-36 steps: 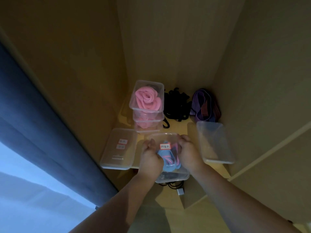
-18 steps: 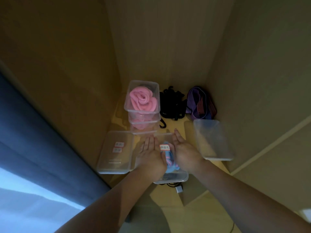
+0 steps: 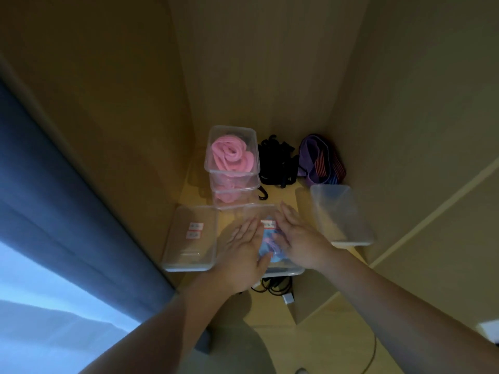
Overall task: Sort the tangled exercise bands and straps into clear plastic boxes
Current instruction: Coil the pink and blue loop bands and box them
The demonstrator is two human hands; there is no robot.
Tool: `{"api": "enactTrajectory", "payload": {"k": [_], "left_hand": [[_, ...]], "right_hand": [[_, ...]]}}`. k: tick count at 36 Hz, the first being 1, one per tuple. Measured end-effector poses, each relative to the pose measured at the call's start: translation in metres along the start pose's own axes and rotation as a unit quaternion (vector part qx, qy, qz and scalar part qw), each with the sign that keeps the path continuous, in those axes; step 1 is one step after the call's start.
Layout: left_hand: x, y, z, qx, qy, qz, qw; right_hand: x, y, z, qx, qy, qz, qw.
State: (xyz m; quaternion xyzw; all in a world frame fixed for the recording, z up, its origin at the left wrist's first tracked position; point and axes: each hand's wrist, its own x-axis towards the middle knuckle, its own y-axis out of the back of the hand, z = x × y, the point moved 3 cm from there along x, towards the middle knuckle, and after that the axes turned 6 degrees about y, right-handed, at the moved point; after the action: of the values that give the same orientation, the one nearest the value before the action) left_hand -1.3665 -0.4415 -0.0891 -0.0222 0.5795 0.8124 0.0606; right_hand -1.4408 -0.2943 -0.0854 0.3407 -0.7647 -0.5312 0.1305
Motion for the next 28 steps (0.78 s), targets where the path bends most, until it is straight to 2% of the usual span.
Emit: {"api": "enactTrajectory", "payload": {"k": [3, 8, 10, 12, 15, 16, 18, 22, 28], "left_hand": [[-0.002, -0.003, -0.004, 0.020, -0.009, -0.029, 0.999], [0.005, 0.001, -0.005, 0.043, -0.016, -0.038, 0.998], [0.007, 0.002, -0.004, 0.036, -0.015, -0.025, 0.999], [0.005, 0.000, -0.007, -0.004, -0.005, 0.000, 1.000], [-0.004, 0.006, -0.008, -0.103, 0.043, 0.102, 0.988], [-0.006, 0.008, -0.008, -0.126, 0.076, 0.120, 0.982], [-0.008, 0.010, -0.008, -0.164, 0.117, 0.107, 0.974], [-0.011, 0.009, -0.005, -0.262, 0.131, 0.030, 0.956], [-0.016, 0.025, 0.010, -0.343, 0.077, 0.036, 0.936]], "right_hand": [[-0.008, -0.013, 0.002, -0.048, 0.019, -0.014, 0.999], [-0.003, -0.014, 0.004, -0.049, 0.022, -0.009, 0.999], [-0.003, -0.012, 0.005, -0.011, 0.014, -0.011, 1.000], [-0.006, -0.013, 0.008, 0.071, -0.006, 0.024, 0.997], [-0.010, -0.011, 0.011, 0.200, -0.109, 0.130, 0.965], [-0.010, -0.012, 0.013, 0.252, -0.154, 0.146, 0.944], [-0.011, -0.012, 0.010, 0.342, -0.206, 0.146, 0.905], [-0.017, -0.017, 0.004, 0.404, -0.204, 0.165, 0.876], [-0.043, 0.014, -0.008, 0.432, -0.185, 0.223, 0.854]]}}
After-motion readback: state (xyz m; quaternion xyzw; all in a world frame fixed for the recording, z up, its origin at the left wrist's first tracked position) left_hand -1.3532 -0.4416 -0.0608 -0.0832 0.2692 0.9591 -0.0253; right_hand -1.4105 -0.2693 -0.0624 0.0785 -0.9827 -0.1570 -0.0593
